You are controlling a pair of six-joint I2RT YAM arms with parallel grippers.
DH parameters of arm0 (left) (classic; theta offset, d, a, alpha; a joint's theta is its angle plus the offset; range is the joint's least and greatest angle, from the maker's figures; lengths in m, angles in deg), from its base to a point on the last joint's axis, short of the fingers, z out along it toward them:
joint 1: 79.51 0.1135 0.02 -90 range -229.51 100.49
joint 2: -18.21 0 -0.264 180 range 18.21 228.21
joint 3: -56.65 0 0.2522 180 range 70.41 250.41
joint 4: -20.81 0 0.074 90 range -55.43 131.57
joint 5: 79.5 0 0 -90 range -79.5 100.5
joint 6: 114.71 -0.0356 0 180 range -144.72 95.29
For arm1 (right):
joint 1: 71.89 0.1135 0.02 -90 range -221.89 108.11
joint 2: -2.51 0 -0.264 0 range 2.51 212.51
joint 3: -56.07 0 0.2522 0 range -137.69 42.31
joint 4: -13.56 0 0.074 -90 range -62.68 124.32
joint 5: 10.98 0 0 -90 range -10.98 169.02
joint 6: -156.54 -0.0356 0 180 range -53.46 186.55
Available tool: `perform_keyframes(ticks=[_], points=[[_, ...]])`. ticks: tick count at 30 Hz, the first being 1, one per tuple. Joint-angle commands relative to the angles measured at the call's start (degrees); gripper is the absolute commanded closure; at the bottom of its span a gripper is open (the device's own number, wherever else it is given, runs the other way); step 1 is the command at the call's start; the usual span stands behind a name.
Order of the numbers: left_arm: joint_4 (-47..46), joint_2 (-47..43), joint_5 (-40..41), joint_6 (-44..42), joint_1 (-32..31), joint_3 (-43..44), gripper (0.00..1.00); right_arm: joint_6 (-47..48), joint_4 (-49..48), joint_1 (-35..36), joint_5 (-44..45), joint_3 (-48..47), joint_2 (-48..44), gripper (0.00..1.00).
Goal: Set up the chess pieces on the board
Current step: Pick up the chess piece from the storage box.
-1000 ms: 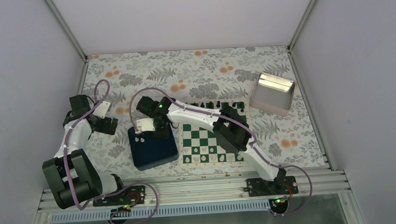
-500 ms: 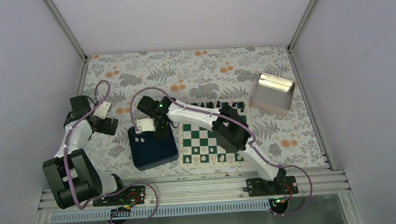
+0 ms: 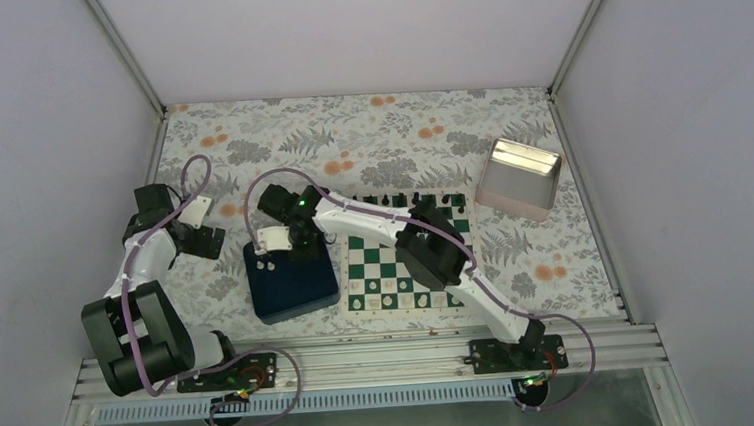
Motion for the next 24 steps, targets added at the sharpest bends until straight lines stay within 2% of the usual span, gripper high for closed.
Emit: perform_keyframes(ticks=[1, 6, 15, 19, 24], points=[[-1.2, 0.4, -0.1, -1.0, 0.5, -0.5, 0.0, 0.0, 0.4, -0.1, -0.2, -1.8, 1.0, 0.75], [-0.8, 0.5, -0.6, -0.9, 0.5, 0.1, 0.0, -0.2, 0.8, -0.1, -0.4, -1.1, -1.3, 0.88], [-0.4, 0.0, -0.5, -0.7, 0.5, 0.3, 0.0, -0.5, 3.6, -0.2, -1.9, 5.7, -13.9, 0.95], [-0.2, 0.4, -0.5, -0.3, 0.5, 1.3, 0.0, -0.9, 6.1, -1.0, -3.3, 11.7, -22.5, 0.96], [0.4, 0.3, -1.0, 0.1, 0.5, 2.8, 0.0, -2.4, 4.3, -4.8, -2.7, 26.4, -36.3, 0.96]])
